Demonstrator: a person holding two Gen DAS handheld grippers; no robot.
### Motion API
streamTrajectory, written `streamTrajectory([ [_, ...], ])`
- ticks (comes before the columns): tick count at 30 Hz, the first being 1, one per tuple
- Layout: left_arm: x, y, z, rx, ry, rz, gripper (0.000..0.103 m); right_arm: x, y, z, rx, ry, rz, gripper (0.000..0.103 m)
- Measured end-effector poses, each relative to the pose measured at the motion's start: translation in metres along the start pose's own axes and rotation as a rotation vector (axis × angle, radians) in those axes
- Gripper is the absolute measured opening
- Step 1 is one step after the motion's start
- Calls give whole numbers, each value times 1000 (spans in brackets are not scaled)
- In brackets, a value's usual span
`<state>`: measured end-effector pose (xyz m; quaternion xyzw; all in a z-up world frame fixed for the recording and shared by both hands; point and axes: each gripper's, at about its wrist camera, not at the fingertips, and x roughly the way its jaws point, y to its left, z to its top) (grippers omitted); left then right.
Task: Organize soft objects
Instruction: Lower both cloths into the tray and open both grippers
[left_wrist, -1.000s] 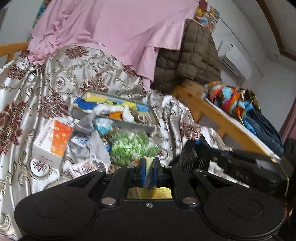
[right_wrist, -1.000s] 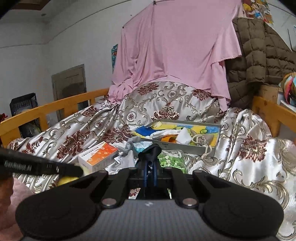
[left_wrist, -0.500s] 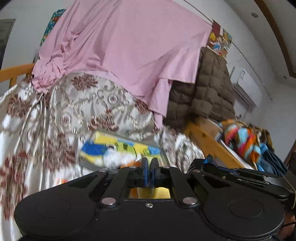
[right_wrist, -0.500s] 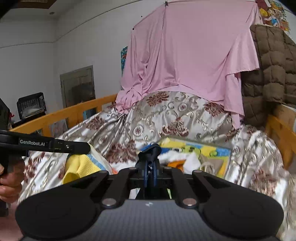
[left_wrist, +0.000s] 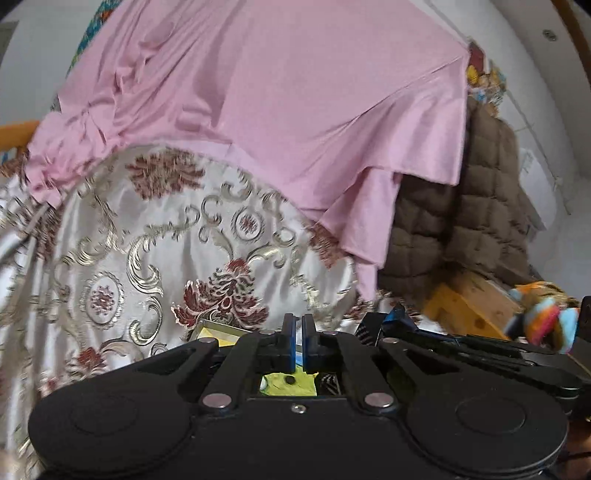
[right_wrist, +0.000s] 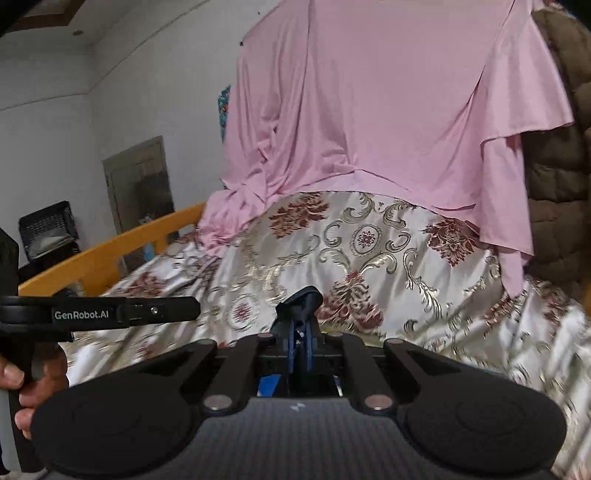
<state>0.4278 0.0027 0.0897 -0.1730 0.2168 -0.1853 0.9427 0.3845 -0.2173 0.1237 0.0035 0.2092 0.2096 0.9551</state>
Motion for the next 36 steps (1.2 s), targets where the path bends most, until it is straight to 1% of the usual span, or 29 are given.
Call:
streamTrajectory([
  [3, 43, 17, -12, -10, 55, 21, 2, 46, -19, -7, 12, 35, -16, 7],
  [5, 60, 26, -23, -14, 89, 28, 2, 67, -27, -16, 15, 75, -19, 7],
  [7, 71, 35, -35, -22, 117, 41, 2, 85, -34, -26, 4, 117, -21, 7],
  [10, 78, 46, -50, -49, 138, 45, 2, 101, -40, -39, 11, 171, -15, 7],
  [11, 80, 48, -53, -46, 143, 45, 3, 104, -41, -43, 16, 183, -16, 10],
  [13, 83, 49, -59, -33, 152, 46, 6, 110, -44, -49, 41, 210, -21, 23],
  [14, 84, 49, -60, -31, 153, 47, 9, 111, -46, -52, 48, 218, -23, 39],
  [15, 84, 49, -61, -31, 151, 46, 11, 112, -47, -54, 53, 222, -25, 48],
  [17, 84, 49, -62, -34, 149, 47, 15, 113, -47, -57, 57, 228, -33, 55],
  [18, 84, 49, -62, -33, 146, 47, 15, 113, -47, -58, 60, 229, -33, 59],
  [19, 84, 48, -62, -29, 144, 47, 15, 113, -48, -58, 63, 227, -34, 62],
  [21, 84, 47, -62, -19, 145, 52, 19, 111, -48, -60, 68, 220, -41, 69],
  [23, 83, 47, -63, -13, 140, 60, 29, 110, -49, -60, 75, 216, -50, 74],
  [24, 82, 47, -63, -14, 138, 63, 31, 109, -49, -60, 75, 214, -53, 78],
  [25, 82, 48, -64, -16, 138, 67, 35, 107, -49, -60, 75, 212, -59, 80],
  [27, 81, 49, -65, -20, 135, 73, 43, 103, -50, -61, 84, 201, -75, 89],
  [29, 80, 50, -66, -18, 133, 80, 54, 100, -52, -62, 95, 197, -83, 91],
  [30, 79, 49, -67, -12, 131, 83, 56, 98, -52, -63, 98, 195, -88, 93],
  [31, 77, 49, -67, -6, 129, 85, 61, 96, -52, -63, 99, 193, -92, 94],
  [32, 75, 48, -68, 2, 124, 87, 68, 94, -51, -63, 101, 188, -94, 96],
  [34, 71, 48, -69, 10, 112, 88, 77, 89, -50, -64, 104, 179, -101, 98],
  [36, 65, 47, -70, 20, 106, 85, 80, 83, -48, -65, 108, 171, -107, 101],
])
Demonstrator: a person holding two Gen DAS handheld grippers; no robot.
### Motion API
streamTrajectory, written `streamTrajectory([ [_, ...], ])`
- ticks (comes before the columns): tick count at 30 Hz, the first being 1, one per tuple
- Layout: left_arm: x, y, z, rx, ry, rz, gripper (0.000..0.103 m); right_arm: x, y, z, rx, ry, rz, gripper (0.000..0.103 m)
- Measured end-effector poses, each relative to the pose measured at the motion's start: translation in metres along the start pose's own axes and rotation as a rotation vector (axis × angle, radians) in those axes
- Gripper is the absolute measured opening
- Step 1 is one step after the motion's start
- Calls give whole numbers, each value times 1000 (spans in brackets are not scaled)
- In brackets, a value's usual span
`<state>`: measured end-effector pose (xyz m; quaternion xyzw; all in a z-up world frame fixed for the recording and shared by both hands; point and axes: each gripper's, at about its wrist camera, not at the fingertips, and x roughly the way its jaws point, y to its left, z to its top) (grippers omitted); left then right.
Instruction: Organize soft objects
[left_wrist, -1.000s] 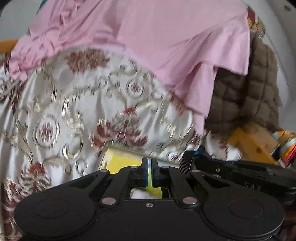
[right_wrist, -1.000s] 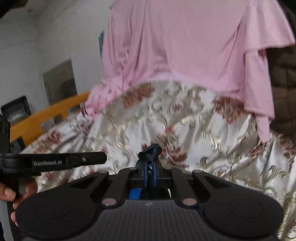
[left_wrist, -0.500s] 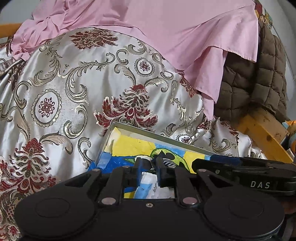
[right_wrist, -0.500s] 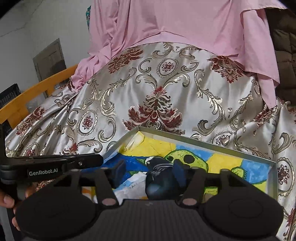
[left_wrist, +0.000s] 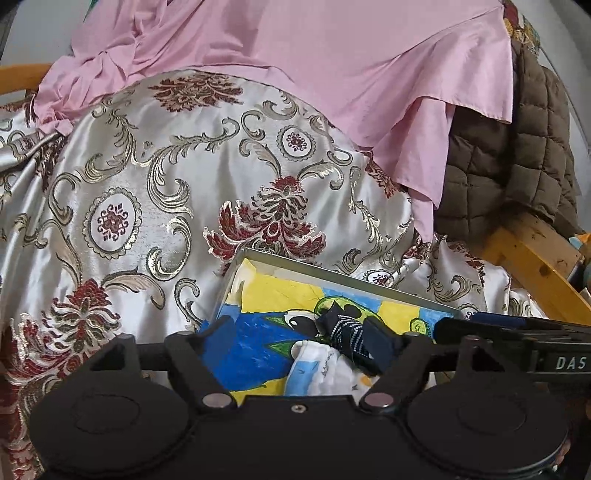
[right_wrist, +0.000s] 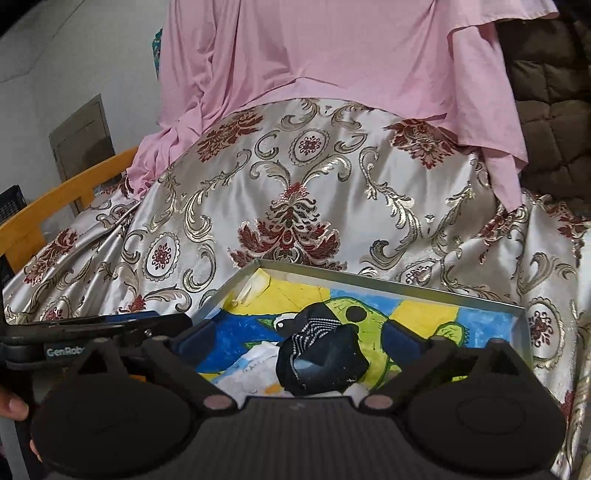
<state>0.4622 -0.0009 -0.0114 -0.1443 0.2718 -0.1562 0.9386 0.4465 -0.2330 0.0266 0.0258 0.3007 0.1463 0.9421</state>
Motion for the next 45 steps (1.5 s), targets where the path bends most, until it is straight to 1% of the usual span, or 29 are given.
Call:
streamTrajectory([
  [5, -12, -3, -7, 53, 6, -7, 90, -22, 4, -12, 13, -36, -13, 103],
  [6, -15, -4, -8, 67, 11, -11, 92, -30, 4, -17, 15, -51, -21, 103],
  [8, -20, -5, -11, 90, 22, -22, 99, -46, 6, -26, 15, -86, -48, 103],
  [9, -22, -6, -12, 102, 28, -26, 100, -56, 6, -32, 15, -110, -64, 103],
  [13, -30, -14, -19, 192, 64, -42, 102, -96, 8, -58, 12, -169, -110, 103],
  [17, -36, -24, -29, 334, 131, -35, 102, -123, 13, -85, -8, -164, -138, 103],
  [19, -37, -27, -35, 388, 157, -21, 102, -134, 19, -97, -22, -164, -148, 103],
  [21, -38, -28, -40, 419, 188, -12, 102, -143, 24, -105, -31, -156, -156, 103],
  [23, -36, -30, -44, 446, 216, 1, 93, -151, 27, -111, -12, -172, -158, 103],
  [24, -34, -30, -46, 459, 231, 7, 91, -154, 29, -114, -4, -178, -162, 103],
  [25, -33, -31, -47, 468, 244, 11, 87, -156, 32, -117, -10, -185, -174, 103],
  [27, -30, -32, -49, 478, 265, 22, 75, -157, 39, -119, -66, -185, -173, 103],
  [28, -28, -33, -49, 482, 272, 28, 65, -158, 41, -121, -80, -193, -174, 103],
  [29, -27, -34, -50, 486, 279, 34, 52, -160, 44, -122, -86, -207, -173, 103],
  [30, -25, -35, -50, 490, 287, 41, 44, -161, 45, -123, -88, -214, -165, 103],
  [31, -23, -36, -50, 493, 297, 50, 31, -162, 45, -124, -87, -216, -156, 103],
  [32, -21, -37, -50, 496, 307, 65, 22, -162, 45, -125, -81, -215, -150, 103],
  [33, -20, -37, -49, 499, 311, 68, 19, -162, 44, -125, -74, -216, -147, 103],
  [35, -19, -39, -47, 499, 316, 62, 9, -161, 40, -126, -55, -216, -143, 103],
  [39, -20, -46, -39, 493, 292, 70, 6, -160, 33, -125, -27, -211, -132, 103],
  [43, -20, -51, -20, 425, 217, 96, 5, -162, 33, -126, -25, -217, -128, 103],
  [45, -18, -54, -9, 384, 161, 132, 5, -163, 32, -127, -18, -220, -124, 103],
])
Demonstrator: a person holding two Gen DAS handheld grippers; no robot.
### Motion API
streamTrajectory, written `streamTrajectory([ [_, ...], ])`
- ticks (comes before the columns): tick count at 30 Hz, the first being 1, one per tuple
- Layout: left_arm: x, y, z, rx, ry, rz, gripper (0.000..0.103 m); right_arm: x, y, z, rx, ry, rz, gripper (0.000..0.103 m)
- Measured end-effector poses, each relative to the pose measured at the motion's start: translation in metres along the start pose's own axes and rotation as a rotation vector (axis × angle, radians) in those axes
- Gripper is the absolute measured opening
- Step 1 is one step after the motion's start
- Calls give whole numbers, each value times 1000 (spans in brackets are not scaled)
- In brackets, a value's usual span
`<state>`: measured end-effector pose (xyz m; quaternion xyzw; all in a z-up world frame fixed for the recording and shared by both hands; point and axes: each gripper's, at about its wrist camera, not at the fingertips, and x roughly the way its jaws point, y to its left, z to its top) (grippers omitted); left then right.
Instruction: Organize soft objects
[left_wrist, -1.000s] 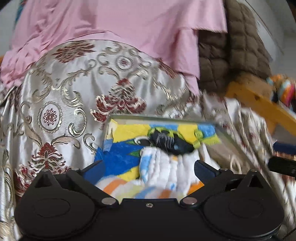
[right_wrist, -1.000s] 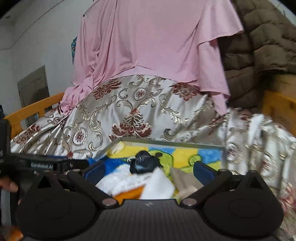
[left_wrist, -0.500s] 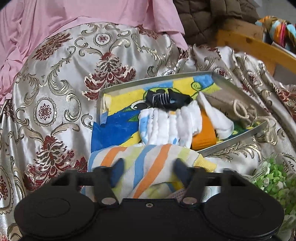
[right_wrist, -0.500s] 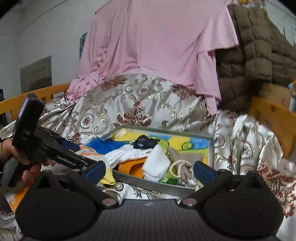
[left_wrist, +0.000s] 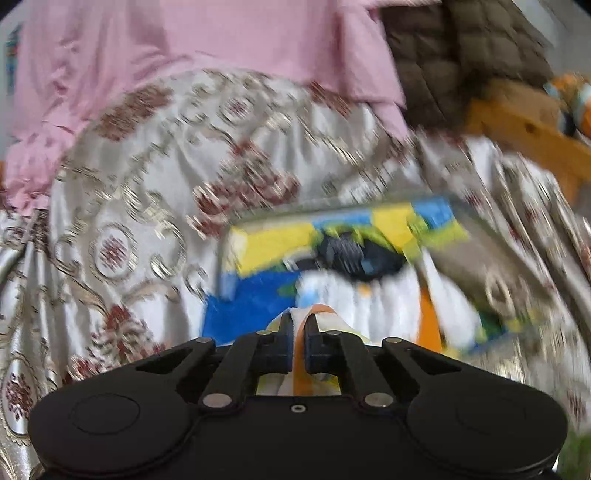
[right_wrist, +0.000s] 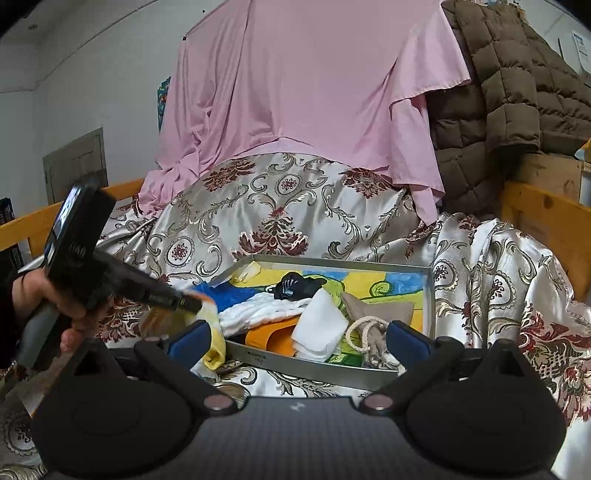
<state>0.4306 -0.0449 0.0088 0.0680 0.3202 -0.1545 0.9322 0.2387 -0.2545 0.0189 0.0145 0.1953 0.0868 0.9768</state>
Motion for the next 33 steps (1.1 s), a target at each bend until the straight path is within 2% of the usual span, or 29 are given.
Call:
streamTrajectory([
  [5, -3, 0, 24, -134, -117, 71, 5, -1, -2, 1, 15, -2, 6, 103],
  [8, 4, -5, 30, -157, -107, 95, 8, -1, -2, 1, 20, -2, 11, 103],
  [12, 12, -10, 22, -171, -58, 105, 23, 0, -1, 1, 21, 2, 19, 103],
  [16, 12, -15, 9, -155, -57, 104, 53, -2, -2, 3, 34, 3, 24, 103],
  [19, 1, -18, 3, -176, -73, 131, 54, -9, -2, 6, 31, -6, 18, 103],
  [21, -18, -19, -1, -185, -109, 121, 56, -16, -1, 10, 31, -20, 16, 103],
  [23, -46, -23, -6, -180, -167, 124, 70, -26, 2, 16, 22, -40, 16, 103],
  [29, -148, -34, -39, -195, -324, 110, 91, -74, 22, 30, -48, -121, 18, 103],
  [33, -212, -42, -69, -198, -383, 108, 100, -113, 38, 31, -70, -136, 20, 103],
])
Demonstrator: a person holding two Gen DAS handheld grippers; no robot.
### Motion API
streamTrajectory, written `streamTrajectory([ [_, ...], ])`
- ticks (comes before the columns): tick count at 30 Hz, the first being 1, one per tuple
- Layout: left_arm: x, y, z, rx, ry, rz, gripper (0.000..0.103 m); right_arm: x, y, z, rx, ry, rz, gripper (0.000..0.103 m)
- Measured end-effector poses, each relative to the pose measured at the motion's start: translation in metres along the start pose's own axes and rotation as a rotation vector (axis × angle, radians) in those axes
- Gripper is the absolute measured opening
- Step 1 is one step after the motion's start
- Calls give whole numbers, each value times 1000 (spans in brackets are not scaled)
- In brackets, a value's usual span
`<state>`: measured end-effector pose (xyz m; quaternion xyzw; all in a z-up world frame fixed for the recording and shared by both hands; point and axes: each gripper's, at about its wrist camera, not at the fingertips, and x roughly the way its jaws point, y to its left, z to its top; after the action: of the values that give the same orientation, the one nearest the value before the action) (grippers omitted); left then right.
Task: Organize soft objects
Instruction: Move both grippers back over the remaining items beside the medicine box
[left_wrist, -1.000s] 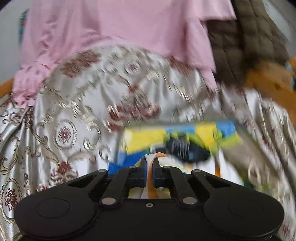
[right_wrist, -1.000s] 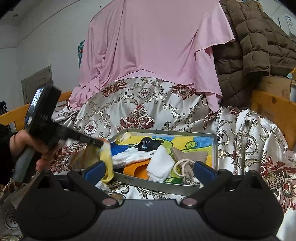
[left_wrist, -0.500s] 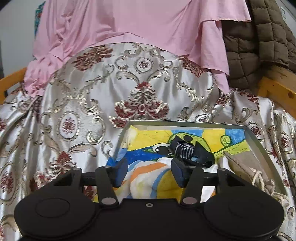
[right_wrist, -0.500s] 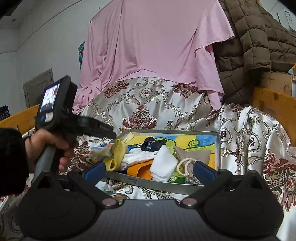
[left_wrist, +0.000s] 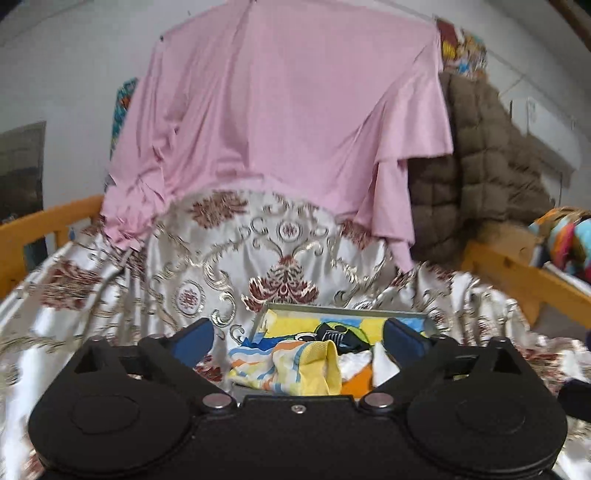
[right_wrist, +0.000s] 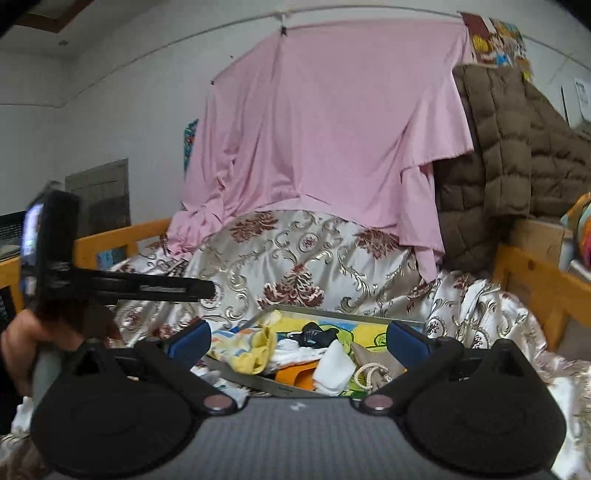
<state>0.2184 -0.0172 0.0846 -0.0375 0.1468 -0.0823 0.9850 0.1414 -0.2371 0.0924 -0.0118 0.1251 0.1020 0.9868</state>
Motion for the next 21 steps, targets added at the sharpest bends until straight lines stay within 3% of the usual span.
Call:
streamTrajectory([
  [4, -68, 6, -11, -15, -26, 9, 102, -36, 16, 4, -1, -5, -11, 103],
  [11, -154, 19, -48, -19, 2, 49, 102, -91, 40, -6, 11, -12, -18, 103],
  [21, -188, 37, -108, -38, 202, 103, 102, -123, 70, -64, 31, 88, -6, 103],
])
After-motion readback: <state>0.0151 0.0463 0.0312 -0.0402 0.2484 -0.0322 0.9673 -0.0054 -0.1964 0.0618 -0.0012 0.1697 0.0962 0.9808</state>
